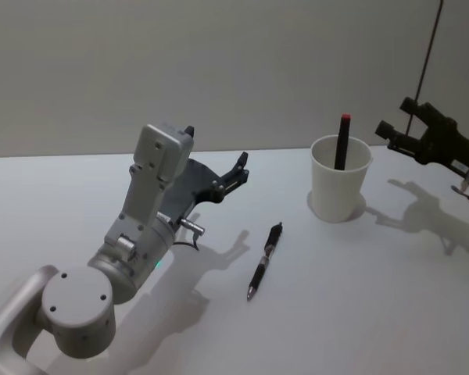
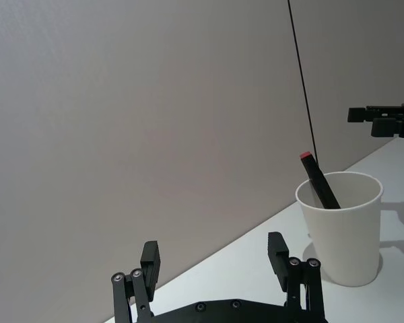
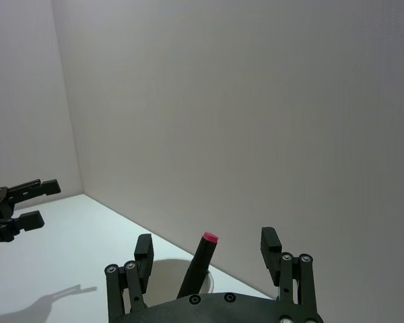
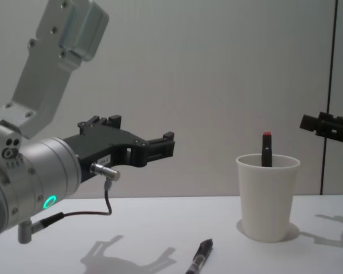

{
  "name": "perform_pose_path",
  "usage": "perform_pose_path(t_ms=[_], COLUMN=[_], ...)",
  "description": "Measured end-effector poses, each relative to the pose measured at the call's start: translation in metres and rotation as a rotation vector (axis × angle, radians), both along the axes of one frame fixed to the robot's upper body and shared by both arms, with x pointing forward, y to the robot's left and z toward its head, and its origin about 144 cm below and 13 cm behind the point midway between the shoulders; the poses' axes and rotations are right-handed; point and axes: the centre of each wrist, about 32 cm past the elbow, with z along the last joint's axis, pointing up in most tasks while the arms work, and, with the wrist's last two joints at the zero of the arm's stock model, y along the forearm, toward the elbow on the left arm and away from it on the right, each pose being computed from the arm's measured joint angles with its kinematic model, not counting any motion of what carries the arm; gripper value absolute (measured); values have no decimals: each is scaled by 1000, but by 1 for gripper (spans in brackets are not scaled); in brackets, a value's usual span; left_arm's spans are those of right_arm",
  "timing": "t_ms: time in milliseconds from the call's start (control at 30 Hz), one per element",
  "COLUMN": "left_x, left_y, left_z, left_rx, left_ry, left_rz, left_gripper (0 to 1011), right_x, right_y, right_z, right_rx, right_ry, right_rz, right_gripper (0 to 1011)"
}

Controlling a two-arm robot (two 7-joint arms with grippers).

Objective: Place the pen into the pen holder.

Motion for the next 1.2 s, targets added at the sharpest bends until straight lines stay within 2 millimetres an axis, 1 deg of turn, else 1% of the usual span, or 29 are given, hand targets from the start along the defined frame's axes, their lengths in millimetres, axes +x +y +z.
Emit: perform_pose_path(t_ms=[133,400,733,1200], left_x=[0,0,0,0], left_y=[0,0,0,0], left_z=[0,0,0,0], left_rx=[0,0,0,0], left_ry=[0,0,0,0], left_rz=[0,0,0,0], left_gripper=[1001,1001,1001,1001], right_x=[0,-7,-22,-48], right_y=[0,4,14,34], right_z=[0,-1,-2,-1], right_rx=[-1,-18,-54,-102], right_ry=[0,11,33,56], right_rz=[-1,-35,-107,-210], right_gripper=[1002,1002,1001,1002])
